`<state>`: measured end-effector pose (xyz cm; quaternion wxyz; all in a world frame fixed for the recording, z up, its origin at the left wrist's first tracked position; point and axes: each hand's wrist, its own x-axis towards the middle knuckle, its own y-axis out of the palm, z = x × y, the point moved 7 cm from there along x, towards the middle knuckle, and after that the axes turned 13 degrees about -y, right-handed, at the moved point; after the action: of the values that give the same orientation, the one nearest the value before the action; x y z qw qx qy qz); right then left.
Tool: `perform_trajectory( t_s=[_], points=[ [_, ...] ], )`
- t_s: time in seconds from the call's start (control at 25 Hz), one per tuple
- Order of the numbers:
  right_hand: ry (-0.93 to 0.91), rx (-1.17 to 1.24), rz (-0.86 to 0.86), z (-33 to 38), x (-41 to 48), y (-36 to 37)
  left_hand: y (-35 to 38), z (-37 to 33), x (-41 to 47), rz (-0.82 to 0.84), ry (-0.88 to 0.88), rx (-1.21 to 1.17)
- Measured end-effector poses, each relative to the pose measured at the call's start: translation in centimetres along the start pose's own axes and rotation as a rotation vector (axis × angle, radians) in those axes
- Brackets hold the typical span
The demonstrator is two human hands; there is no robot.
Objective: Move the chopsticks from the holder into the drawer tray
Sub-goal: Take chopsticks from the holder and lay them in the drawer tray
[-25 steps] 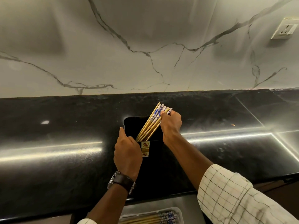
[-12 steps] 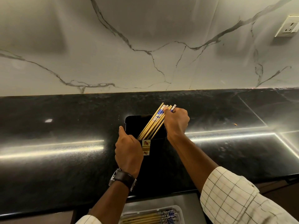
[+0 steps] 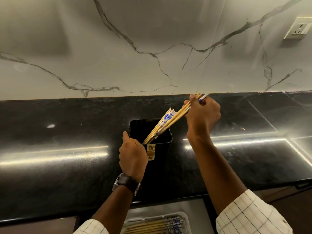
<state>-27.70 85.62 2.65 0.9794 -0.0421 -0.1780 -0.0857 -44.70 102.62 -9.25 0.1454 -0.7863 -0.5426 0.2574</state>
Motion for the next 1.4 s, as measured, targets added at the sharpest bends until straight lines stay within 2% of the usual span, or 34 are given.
perform_trajectory(
  t_s=[0.12,0.2,0.28,0.36,0.4,0.44,0.52,0.56,0.6,0.8,0.88,0.96,1.08,1.16,1.28,1.4],
  points=[
    [-0.081,0.151,-0.081,3.1,0.9,-2.7,-0.1,0.0,-0.4,0.033,-0.068,-0.045],
    [-0.123,0.203,-0.088,4.9,1.0,-4.4,-1.2,-0.8,-1.7,-0.005,-0.032,-0.119],
    [-0.143,0.261,-0.051,6.3,0.7,-5.5,-3.4,-2.9,-4.0,-0.105,0.134,-0.22],
    [-0.132,0.312,0.034,7.4,0.1,-6.1,-5.9,-5.9,-6.9,-0.182,0.404,-0.26],
    [-0.109,0.331,0.106,7.8,-0.2,-6.0,-6.6,-7.4,-8.0,-0.155,0.551,-0.235],
    [-0.075,0.35,0.191,8.1,-0.7,-5.7,-6.6,-8.8,-8.7,-0.036,0.674,-0.196],
    [-0.003,0.383,0.353,8.3,-2.1,-4.9,-5.0,-10.3,-10.0,0.421,0.729,-0.099],
    [0.03,0.387,0.41,8.2,-2.8,-4.5,-4.3,-10.1,-10.6,0.633,0.664,-0.093],
    [0.062,0.382,0.452,7.9,-3.5,-4.1,-3.8,-9.5,-11.0,0.75,0.574,-0.114],
    [0.222,0.353,0.607,4.9,-6.6,-2.9,-3.6,-4.4,-10.7,0.805,0.288,-0.283],
    [0.234,0.334,0.553,3.9,-7.1,-3.3,-3.7,-2.5,-10.2,0.801,0.2,-0.319],
    [0.263,0.387,0.423,3.2,-7.0,-4.1,-4.0,-0.7,-9.6,0.805,0.102,-0.36],
    [0.279,0.548,0.199,2.7,-6.7,-6.0,-5.0,1.2,-9.2,0.849,-0.102,-0.571],
    [0.289,0.661,0.067,2.4,-7.7,-7.0,-5.9,2.3,-9.0,0.793,-0.258,-0.809],
    [0.429,0.785,-0.09,0.8,-11.8,-7.6,-6.4,4.0,-9.1,0.59,-0.44,-1.108],
    [0.613,0.771,-0.109,-1.4,-17.8,-7.3,-5.9,4.8,-9.6,0.422,-0.509,-1.225]
  ],
)
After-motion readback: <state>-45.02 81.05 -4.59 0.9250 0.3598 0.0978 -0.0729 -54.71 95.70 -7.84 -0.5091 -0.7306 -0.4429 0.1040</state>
